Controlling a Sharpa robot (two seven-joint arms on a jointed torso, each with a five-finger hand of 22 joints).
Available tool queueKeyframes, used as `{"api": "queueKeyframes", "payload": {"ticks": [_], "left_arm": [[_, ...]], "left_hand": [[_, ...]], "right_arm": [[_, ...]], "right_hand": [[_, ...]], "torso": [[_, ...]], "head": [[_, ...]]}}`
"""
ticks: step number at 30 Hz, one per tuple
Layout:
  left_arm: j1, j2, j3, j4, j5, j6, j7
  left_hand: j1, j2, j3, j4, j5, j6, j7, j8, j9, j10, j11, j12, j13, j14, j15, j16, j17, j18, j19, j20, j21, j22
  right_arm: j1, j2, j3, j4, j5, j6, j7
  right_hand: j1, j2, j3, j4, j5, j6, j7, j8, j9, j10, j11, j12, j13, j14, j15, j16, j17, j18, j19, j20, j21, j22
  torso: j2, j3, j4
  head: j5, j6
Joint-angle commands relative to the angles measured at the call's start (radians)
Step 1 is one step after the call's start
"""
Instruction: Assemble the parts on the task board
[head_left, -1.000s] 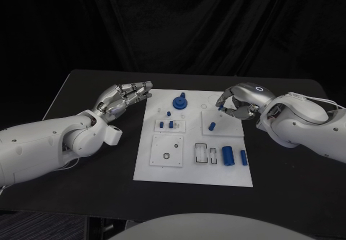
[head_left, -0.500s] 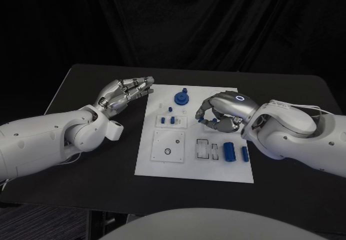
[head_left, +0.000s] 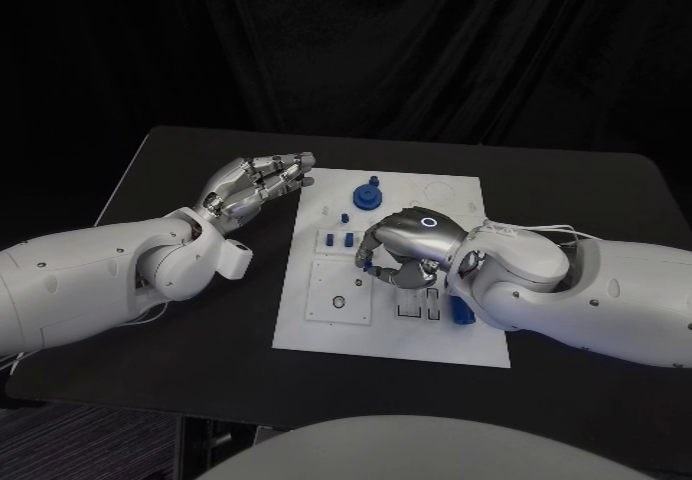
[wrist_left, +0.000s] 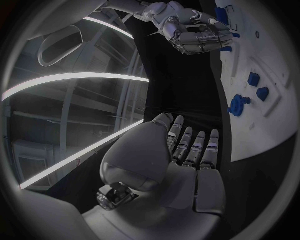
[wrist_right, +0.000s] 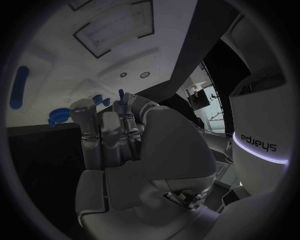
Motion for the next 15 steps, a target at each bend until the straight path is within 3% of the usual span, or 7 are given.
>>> {"api": "queueKeyframes", "payload": {"ticks": [1, 8, 15], "left_arm": [[-0.002, 0.006, 0.001, -0.001, 0.003, 0.014, 0.092], [-0.002, 0.013, 0.001, -0.007, 0.003, 0.02, 0.089], [-0.005, 0.017, 0.001, -0.01, 0.003, 0.025, 0.087]], "left_hand": [[-0.005, -0.007, 0.004, 0.0, -0.001, 0.006, -0.002, 0.007, 0.001, 0.006, 0.001, 0.005, 0.002, -0.002, 0.006, 0.005, 0.001, -0.007, 0.005, -0.001, 0.003, -0.001], [-0.006, -0.006, 0.006, 0.001, 0.0, 0.006, -0.001, 0.007, 0.001, 0.006, 0.002, 0.005, 0.001, -0.002, 0.007, 0.006, 0.001, -0.009, 0.005, -0.002, 0.002, -0.003], [-0.007, -0.004, 0.009, 0.002, 0.0, 0.006, -0.001, 0.007, 0.001, 0.007, 0.003, 0.006, 0.002, -0.002, 0.008, 0.007, 0.001, -0.01, 0.005, -0.002, 0.002, -0.004]], "right_arm": [[-0.012, 0.02, 0.001, -0.017, -0.035, 0.02, 0.014], [-0.028, 0.047, 0.001, -0.041, -0.038, 0.026, 0.016], [-0.036, 0.056, 0.001, -0.049, -0.038, 0.026, 0.013]], "right_hand": [[0.0, -0.008, -0.004, -0.003, 0.006, -0.007, -0.003, -0.001, 0.002, -0.002, 0.005, -0.006, 0.0, -0.007, -0.003, -0.007, -0.003, 0.018, -0.003, -0.004, -0.005, 0.079], [0.001, -0.009, -0.005, -0.005, 0.01, -0.009, -0.003, -0.002, 0.003, -0.003, 0.005, -0.007, -0.001, -0.007, -0.003, -0.005, -0.001, 0.017, -0.003, -0.004, -0.005, 0.08], [0.0, -0.01, -0.006, -0.005, 0.012, -0.01, -0.002, -0.002, 0.003, -0.003, 0.006, -0.007, -0.001, -0.006, -0.003, -0.005, 0.0, 0.017, -0.003, -0.004, -0.005, 0.08]], "torso": [[0.001, -0.0008, 0.0056], [0.003, 0.0009, 0.0006], [0.004, 0.001, 0.0002]], "head": [[-0.001, 0.0], [0.009, 0.0], [0.01, 0.0]]}}
